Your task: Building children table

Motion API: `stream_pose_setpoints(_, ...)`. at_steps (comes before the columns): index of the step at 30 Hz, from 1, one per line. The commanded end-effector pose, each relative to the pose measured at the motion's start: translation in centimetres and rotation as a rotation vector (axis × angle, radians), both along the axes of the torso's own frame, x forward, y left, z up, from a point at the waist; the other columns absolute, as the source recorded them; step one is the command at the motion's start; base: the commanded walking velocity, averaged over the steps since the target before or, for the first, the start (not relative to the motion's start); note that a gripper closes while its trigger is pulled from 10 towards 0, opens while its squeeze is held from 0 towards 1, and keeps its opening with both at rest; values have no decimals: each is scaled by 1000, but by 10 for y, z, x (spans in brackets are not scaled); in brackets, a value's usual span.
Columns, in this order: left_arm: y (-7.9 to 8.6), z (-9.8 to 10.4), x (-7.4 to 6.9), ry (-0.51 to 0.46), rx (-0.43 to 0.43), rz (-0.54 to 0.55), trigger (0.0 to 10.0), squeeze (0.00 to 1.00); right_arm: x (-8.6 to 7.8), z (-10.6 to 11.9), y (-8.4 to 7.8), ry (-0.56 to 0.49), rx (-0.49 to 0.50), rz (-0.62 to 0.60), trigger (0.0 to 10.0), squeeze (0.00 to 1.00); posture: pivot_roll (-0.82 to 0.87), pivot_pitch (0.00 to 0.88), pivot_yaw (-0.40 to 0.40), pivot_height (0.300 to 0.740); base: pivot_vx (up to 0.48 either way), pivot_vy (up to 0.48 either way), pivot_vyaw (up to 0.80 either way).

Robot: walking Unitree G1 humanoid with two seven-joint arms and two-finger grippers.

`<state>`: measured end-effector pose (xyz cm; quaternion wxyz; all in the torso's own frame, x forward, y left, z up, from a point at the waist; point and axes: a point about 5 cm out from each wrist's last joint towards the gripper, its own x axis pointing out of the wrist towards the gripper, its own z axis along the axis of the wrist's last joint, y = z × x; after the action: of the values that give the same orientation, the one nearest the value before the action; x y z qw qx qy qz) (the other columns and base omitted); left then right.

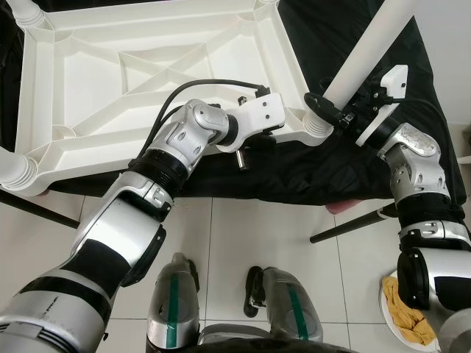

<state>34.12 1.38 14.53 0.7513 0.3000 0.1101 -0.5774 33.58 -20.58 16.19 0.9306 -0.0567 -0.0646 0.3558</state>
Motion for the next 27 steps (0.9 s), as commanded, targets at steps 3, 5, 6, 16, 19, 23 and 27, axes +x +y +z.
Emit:
stream_pose_setpoints(3, -2, -13, -7, 50, 1, -19, 10000, 0, -2, 2, 6, -45, 16, -60, 10000, 0, 11, 64, -35, 740, 0, 0, 0)
stream_pose_setpoints(5, -2, -13, -8, 51, -1, -19, 10000, 0, -3, 1, 10, -46, 29, -75, 10000, 0, 11, 65, -35, 740, 0, 0, 0)
stream_pose_setpoints(6, -3, -13, -8, 51, -2, -19, 10000, 0, -5, -2, 13, -46, 38, -102, 10000, 0, 11, 70, -35, 740, 0, 0, 0)
stream_pose_setpoints(16, -3, -12, -8, 49, -4, -19, 10000, 0, -11, -9, 22, -45, 96, -278, 10000, 0, 9, 83, -35, 740, 0, 0, 0)
stream_pose_setpoints(19, -3, -12, -8, 51, -5, -16, 10000, 0, -15, -11, 29, -34, 135, -337, 10000, 0, 11, 86, -39, 740, 0, 0, 0)
stream_pose_setpoints(23, -2, -12, -8, 52, -7, -15, 10000, 0, -20, -13, 39, -30, 181, -440, 10000, 0, 10, 94, -39, 740, 0, 0, 0)
stream_pose_setpoints(27, -2, -12, -8, 51, -7, -14, 10000, 0, -22, -13, 47, -25, 204, -534, 10000, 0, 13, 96, -40, 740, 0, 0, 0)
